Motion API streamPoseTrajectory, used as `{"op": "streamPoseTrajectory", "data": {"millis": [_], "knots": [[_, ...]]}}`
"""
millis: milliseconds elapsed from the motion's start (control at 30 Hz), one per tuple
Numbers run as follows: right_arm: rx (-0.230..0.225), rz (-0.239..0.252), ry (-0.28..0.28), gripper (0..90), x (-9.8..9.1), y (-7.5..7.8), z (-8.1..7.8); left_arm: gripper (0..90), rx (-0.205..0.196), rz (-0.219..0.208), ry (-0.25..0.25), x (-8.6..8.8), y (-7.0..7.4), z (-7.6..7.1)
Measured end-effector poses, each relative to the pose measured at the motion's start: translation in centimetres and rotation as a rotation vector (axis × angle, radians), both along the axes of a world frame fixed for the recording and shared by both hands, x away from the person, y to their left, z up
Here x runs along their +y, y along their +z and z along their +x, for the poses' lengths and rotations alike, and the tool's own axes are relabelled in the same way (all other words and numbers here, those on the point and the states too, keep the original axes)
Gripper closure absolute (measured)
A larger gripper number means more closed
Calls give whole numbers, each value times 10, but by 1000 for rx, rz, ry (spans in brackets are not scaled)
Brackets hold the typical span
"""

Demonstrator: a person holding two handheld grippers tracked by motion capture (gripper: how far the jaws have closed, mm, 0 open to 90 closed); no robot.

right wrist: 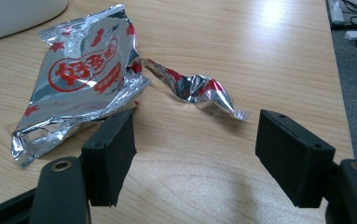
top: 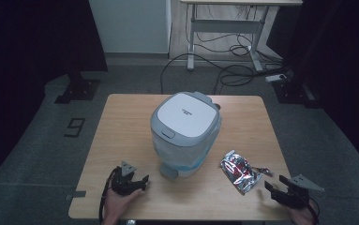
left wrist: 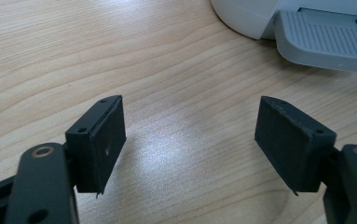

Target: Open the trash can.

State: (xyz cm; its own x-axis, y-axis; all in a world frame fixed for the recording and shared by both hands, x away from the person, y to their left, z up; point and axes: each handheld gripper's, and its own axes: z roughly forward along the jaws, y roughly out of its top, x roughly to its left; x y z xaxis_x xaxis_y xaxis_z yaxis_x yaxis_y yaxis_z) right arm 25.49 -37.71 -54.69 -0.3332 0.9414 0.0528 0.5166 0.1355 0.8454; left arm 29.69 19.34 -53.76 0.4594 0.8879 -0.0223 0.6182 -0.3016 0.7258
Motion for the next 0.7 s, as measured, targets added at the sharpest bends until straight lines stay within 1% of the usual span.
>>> {"op": "streamPoseTrajectory", "data": {"millis": [233, 367, 533, 600, 700], "knots": [[-2, -3, 2, 283, 1, 1, 0, 294, -19, -9, -8, 3, 3, -2], [-4, -3, 4, 283, 2, 2, 1, 336, -47, -12, -18, 3, 7, -5], [-1, -8, 13, 283, 5, 2, 2, 388, -78, -31, -40, 3, 12, -9], [-2, -12, 18, 283, 6, 2, 2, 411, -92, -45, -47, 2, 14, -9], [-2, -10, 18, 283, 7, 2, 3, 449, -106, -61, -85, -3, 18, -8]]}}
